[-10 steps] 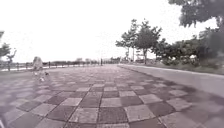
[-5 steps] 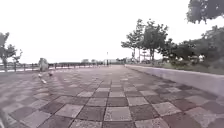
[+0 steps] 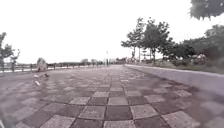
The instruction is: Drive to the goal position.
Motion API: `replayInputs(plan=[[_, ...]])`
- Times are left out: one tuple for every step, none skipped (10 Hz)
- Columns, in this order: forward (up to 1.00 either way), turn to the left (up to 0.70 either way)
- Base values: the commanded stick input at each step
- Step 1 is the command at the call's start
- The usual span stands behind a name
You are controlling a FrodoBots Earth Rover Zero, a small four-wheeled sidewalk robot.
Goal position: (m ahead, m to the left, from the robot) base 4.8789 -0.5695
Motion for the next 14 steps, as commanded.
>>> replayInputs(plan=[[0.70,0.00],[0.70,0.00],[0.70,0.00],[0.70,0.00],[0.70,0.00],[0.70,0.00],[0.70,0.00],[0.70,0.00],[0.70,0.00],[0.70,0.00],[0.74,0.00],[0.83,0.00],[0.85,0.00],[0.91,0.00]])
